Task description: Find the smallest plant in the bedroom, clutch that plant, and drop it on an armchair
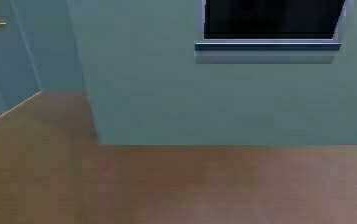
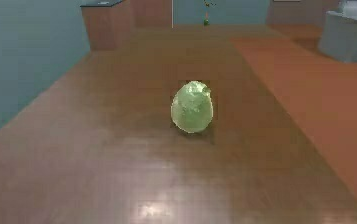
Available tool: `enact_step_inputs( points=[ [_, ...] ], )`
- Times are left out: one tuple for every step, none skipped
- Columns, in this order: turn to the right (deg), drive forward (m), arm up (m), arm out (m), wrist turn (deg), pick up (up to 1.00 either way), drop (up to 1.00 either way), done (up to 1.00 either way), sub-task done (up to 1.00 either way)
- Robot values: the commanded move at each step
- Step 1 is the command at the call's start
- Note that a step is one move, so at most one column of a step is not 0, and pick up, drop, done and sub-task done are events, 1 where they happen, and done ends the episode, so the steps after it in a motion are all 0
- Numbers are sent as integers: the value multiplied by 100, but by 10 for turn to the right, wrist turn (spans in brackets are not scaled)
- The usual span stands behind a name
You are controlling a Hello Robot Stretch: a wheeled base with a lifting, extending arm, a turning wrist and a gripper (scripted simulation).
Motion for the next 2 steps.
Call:
enact_step_inputs(
  points=[
    [450, 0, 0, 0, 0, 0, 0, 0, 0],
    [450, 0, 0, 0, 0, 0, 0, 0, 0]
  ],
)
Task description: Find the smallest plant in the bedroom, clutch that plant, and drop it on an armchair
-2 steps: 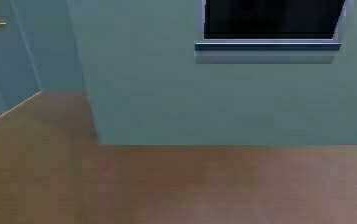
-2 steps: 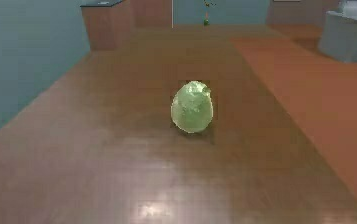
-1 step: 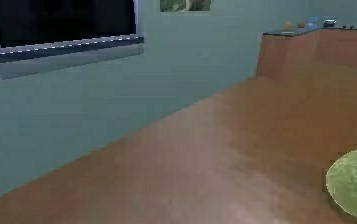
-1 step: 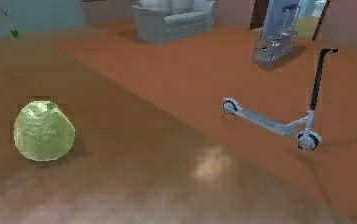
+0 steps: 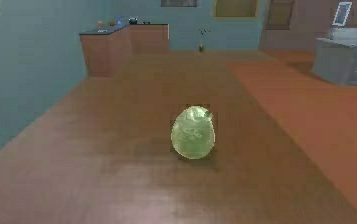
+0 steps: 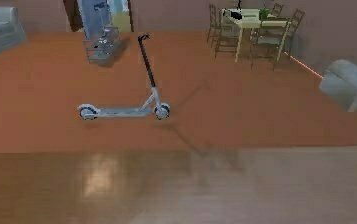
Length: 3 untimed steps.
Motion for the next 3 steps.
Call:
enact_step_inputs(
  points=[
    [420, 0, 0, 0, 0, 0, 0, 0, 0],
    [0, 100, 0, 0, 0, 0, 0, 0, 0],
    [30, 0, 0, 0, 0, 0, 0, 0, 0]
  ],
)
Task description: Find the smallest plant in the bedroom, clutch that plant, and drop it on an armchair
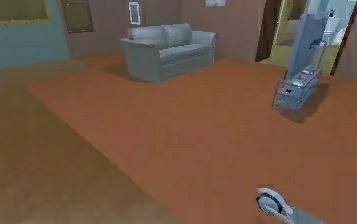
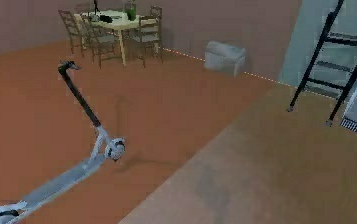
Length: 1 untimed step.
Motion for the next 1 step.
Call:
enact_step_inputs(
  points=[
    [0, 100, 0, 0, 0, 0, 0, 0, 0]
  ],
)
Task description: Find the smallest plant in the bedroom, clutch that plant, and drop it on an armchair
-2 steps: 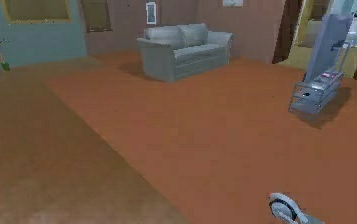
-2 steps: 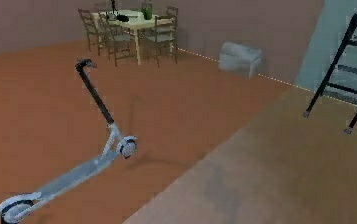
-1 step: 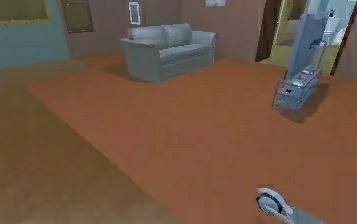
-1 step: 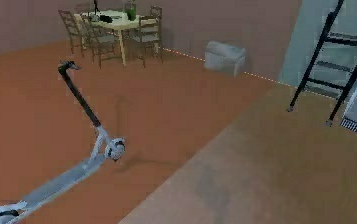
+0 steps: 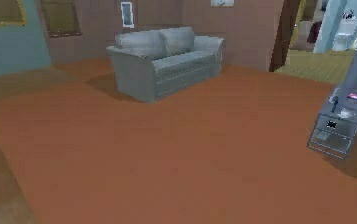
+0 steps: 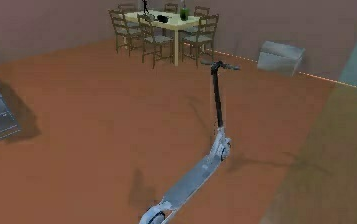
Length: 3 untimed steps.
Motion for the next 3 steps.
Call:
enact_step_inputs(
  points=[
    [0, 40, 0, 0, 0, 0, 0, 0, 0],
    [270, 0, 0, 0, 0, 0, 0, 0, 0],
    [0, 100, 0, 0, 0, 0, 0, 0, 0]
  ],
)
